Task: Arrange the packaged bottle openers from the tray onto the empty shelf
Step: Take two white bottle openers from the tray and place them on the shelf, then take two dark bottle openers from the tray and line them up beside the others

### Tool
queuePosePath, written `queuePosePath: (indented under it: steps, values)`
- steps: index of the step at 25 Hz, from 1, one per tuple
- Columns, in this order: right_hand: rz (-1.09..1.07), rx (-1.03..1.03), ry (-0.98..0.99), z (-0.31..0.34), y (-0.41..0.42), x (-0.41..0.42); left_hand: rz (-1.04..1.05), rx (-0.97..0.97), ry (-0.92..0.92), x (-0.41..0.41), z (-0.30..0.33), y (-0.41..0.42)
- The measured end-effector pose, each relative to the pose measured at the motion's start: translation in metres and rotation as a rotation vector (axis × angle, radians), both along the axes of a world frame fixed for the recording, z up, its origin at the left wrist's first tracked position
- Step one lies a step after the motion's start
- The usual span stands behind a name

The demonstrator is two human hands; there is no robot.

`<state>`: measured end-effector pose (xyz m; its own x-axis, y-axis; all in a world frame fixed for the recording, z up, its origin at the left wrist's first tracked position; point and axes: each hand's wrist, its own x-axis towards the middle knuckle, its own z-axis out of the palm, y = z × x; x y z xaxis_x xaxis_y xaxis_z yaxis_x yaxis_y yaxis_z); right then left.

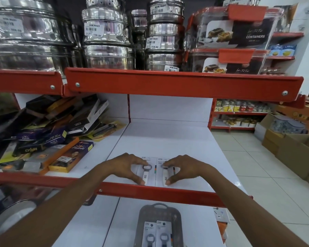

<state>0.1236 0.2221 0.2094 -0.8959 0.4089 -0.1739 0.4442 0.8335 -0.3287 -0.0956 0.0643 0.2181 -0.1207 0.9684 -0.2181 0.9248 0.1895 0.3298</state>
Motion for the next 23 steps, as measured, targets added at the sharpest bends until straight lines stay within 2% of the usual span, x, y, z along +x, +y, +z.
queuePosePath:
  steps: [5,8,10,13,16,18,20,22,23]
  values:
    - [-0.016,-0.001,-0.003,0.001,-0.005,0.001,-0.019,-0.028,0.037,-0.003,-0.001,-0.001]
    - [-0.065,0.000,0.184,0.010,-0.020,0.014,-0.032,0.044,0.013,-0.002,0.000,-0.010]
    - [-0.099,0.125,0.358,0.015,-0.040,0.028,-0.048,0.179,-0.010,0.004,-0.001,-0.024]
    - [-0.130,0.353,0.673,0.013,-0.079,0.056,-0.075,0.480,0.084,0.024,-0.007,-0.054]
    - [0.016,0.576,0.910,-0.015,-0.107,0.082,-0.164,0.813,0.205,0.049,-0.027,-0.082]
    - [0.166,0.644,0.874,-0.050,-0.118,0.095,-0.274,0.902,0.262,0.065,-0.053,-0.095]
    - [0.218,0.630,0.702,-0.092,-0.123,0.098,-0.388,0.873,0.291,0.077,-0.090,-0.102]
    - [0.105,0.436,0.415,-0.133,-0.121,0.089,-0.408,0.664,0.246,0.084,-0.125,-0.098]
    - [0.001,0.294,0.277,-0.154,-0.115,0.081,-0.332,0.479,0.177,0.087,-0.140,-0.092]
